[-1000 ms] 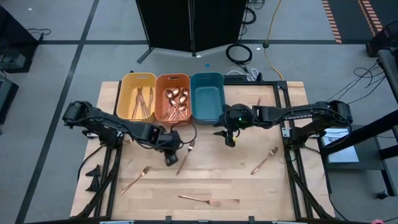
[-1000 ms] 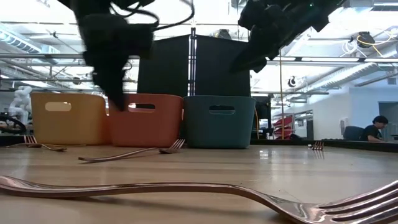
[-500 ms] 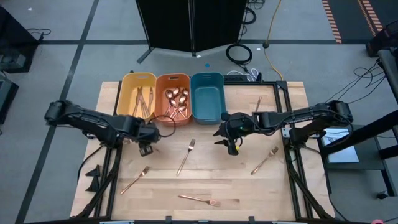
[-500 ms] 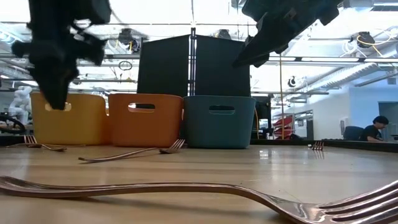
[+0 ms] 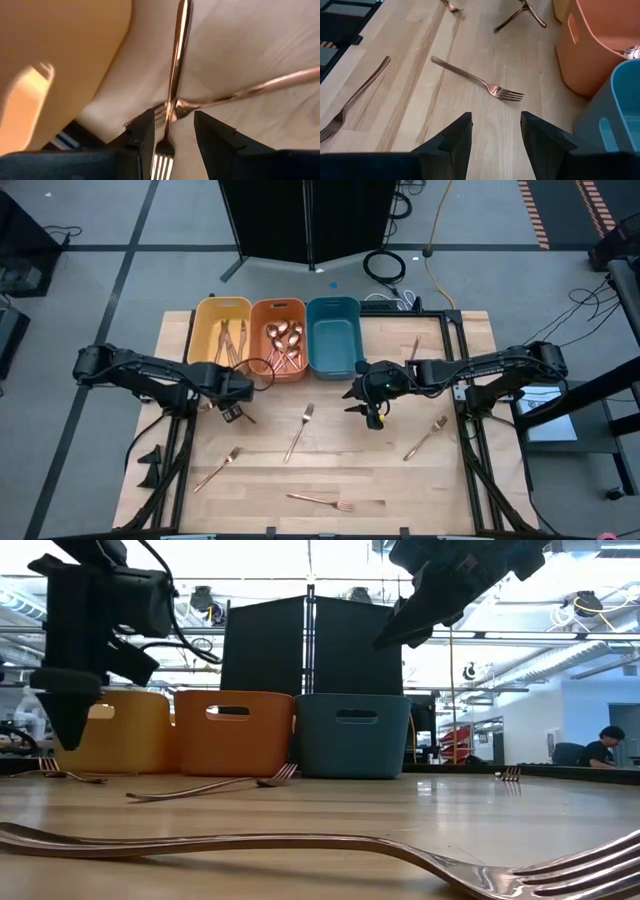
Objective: Sort silverware
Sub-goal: Put the gold fork into the blue bin
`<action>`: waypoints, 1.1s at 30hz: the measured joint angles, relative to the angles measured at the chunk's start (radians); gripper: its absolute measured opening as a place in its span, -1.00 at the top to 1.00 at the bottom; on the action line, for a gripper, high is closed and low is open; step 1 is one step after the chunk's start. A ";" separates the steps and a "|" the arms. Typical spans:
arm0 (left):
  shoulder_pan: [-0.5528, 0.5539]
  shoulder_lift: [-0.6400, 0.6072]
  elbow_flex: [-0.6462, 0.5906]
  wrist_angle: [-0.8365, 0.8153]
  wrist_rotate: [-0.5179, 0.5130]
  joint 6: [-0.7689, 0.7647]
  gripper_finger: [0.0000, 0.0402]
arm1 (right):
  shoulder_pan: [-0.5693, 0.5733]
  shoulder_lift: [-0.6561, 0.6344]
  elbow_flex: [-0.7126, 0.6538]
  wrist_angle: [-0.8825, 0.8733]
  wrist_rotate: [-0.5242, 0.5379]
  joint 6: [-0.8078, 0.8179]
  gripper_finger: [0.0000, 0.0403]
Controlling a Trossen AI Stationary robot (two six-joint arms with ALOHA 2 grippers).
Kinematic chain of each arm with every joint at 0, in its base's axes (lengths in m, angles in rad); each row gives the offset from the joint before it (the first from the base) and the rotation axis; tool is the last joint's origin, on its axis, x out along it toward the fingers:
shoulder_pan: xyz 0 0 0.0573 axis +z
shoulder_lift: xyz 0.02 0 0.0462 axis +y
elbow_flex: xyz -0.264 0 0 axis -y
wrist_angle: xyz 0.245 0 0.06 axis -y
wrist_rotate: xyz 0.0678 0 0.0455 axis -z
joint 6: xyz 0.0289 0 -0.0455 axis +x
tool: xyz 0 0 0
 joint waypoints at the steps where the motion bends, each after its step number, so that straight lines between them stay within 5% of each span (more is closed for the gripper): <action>1: 0.003 0.006 0.000 -0.010 0.009 0.000 0.33 | 0.000 0.000 0.000 0.000 0.000 0.000 0.21; 13: 0.006 0.190 0.003 -0.020 -0.021 0.062 0.33 | 0.000 0.000 0.000 -0.001 0.000 -0.012 0.21; 16: 0.008 0.218 -0.004 0.035 0.086 0.112 0.33 | 0.000 0.000 0.000 -0.001 0.000 -0.022 0.21; 33: 0.009 0.226 -0.007 0.054 0.162 0.175 0.42 | 0.000 0.000 0.000 -0.001 0.000 -0.027 0.21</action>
